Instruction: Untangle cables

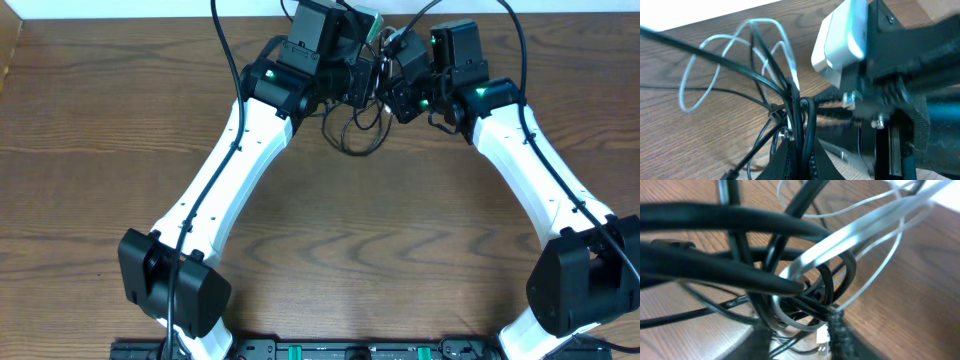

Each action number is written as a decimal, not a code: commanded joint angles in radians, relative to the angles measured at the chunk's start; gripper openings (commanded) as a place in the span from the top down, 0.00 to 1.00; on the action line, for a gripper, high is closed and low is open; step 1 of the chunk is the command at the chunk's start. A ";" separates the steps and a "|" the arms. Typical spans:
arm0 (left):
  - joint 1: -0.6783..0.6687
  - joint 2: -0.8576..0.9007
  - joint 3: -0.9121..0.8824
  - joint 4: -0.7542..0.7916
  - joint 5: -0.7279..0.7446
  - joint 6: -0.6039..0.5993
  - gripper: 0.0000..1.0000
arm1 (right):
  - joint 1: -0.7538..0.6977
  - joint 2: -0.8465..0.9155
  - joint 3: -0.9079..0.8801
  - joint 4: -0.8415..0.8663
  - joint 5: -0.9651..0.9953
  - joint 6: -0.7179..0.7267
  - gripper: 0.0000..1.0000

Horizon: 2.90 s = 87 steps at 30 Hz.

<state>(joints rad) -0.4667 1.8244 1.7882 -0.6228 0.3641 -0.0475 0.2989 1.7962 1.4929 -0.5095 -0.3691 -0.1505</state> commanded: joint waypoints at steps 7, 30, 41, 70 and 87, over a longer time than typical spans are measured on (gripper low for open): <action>-0.003 -0.093 0.004 -0.001 -0.037 0.047 0.93 | 0.005 0.040 0.005 -0.003 0.003 0.022 0.92; 0.002 -0.095 0.004 -0.003 -0.070 0.066 0.92 | 0.012 -0.033 0.005 -0.011 -0.051 0.003 0.05; 0.002 -0.095 0.003 -0.003 -0.070 0.070 0.92 | 0.013 -0.042 0.005 -0.039 -0.052 -0.004 0.06; 0.002 -0.095 0.003 -0.001 -0.066 0.069 0.92 | 0.062 0.026 -0.004 0.042 -0.048 0.008 0.09; 0.002 -0.095 0.003 -0.001 -0.065 0.070 0.92 | 0.049 0.048 -0.005 0.047 -0.022 0.016 0.14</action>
<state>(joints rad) -0.4618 1.7504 1.7882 -0.6380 0.2783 0.0048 0.3481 1.8244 1.4929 -0.4587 -0.4133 -0.1394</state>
